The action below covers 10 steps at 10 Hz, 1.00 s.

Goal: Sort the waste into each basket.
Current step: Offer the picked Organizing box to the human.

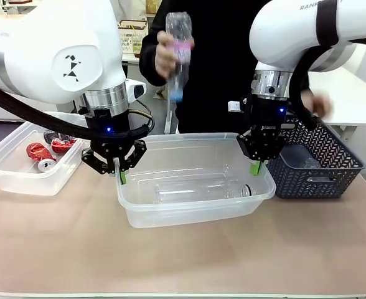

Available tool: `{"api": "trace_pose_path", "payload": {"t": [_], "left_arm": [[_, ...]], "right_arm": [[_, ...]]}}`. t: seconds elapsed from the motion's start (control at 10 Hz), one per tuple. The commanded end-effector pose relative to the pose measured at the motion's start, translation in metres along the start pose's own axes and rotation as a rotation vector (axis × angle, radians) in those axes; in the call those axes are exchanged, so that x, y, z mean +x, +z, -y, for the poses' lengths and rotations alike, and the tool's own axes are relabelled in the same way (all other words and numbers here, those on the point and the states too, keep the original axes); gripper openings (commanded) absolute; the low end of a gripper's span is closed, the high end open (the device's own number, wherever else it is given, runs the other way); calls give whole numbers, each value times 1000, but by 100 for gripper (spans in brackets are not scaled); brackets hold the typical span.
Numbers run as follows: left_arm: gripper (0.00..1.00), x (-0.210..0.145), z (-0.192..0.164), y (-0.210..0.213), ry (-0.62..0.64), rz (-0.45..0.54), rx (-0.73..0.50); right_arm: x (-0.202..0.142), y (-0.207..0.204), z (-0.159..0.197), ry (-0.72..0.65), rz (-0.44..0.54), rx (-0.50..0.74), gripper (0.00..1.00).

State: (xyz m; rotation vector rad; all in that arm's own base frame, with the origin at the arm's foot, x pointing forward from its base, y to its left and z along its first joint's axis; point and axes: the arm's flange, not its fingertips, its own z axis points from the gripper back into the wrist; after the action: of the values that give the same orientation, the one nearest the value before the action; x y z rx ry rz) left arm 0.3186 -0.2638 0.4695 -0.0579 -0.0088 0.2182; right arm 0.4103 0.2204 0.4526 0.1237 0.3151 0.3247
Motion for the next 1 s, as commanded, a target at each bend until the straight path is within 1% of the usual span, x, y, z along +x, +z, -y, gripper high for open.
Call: {"api": "trace_pose_path", "payload": {"t": [0.0, 0.9], "left_arm": [[4, -1, -1, 0, 20, 1, -5], [4, -1, -1, 0, 20, 1, -5]], "right_arm": [[0, 4, -4, 1, 5, -4, 5], [0, 4, -4, 1, 5, -4, 5]]}}
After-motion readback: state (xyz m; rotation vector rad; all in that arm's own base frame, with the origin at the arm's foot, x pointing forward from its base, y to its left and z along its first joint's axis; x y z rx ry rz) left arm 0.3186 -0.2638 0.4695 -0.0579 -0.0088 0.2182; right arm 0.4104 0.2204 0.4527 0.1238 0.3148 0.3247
